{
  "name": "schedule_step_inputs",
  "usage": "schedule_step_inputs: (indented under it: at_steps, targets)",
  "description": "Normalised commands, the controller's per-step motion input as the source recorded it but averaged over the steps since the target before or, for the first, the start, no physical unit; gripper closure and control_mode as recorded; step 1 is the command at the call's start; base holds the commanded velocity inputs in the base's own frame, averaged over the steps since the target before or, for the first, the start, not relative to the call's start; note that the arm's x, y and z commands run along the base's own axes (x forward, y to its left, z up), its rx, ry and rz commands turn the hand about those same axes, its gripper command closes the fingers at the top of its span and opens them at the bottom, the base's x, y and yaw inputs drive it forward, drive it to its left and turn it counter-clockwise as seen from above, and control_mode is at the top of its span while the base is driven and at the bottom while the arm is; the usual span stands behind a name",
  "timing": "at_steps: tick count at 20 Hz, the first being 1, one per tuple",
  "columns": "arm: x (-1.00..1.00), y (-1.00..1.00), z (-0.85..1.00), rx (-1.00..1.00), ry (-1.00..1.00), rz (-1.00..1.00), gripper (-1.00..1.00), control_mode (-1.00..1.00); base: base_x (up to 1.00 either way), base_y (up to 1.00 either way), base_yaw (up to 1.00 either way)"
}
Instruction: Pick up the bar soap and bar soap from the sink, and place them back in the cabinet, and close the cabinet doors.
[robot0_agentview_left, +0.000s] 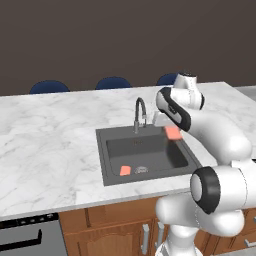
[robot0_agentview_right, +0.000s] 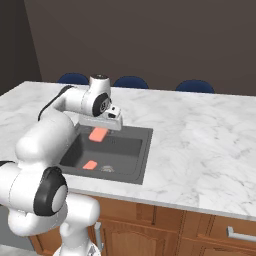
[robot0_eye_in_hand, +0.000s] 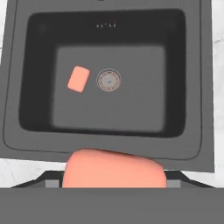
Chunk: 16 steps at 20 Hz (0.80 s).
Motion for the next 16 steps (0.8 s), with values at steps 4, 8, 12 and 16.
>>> schedule_step_inputs:
  at_steps: [4,8,12,16]
  targets:
    - [-0.13,0.00,0.52,-0.01,-0.02,0.00,1.00,-1.00,0.00,0.00,0.00]
    - [-0.23,0.01,0.53,-0.02,-0.02,0.00,1.00,-1.00,0.00,0.00,0.00]
    - [-0.16,0.12,0.48,-0.05,-0.02,0.00,1.00,-1.00,0.00,0.00,0.00]
    - [-0.24,0.17,0.44,-0.06,-0.03,0.00,1.00,-1.00,0.00,0.00,0.00]
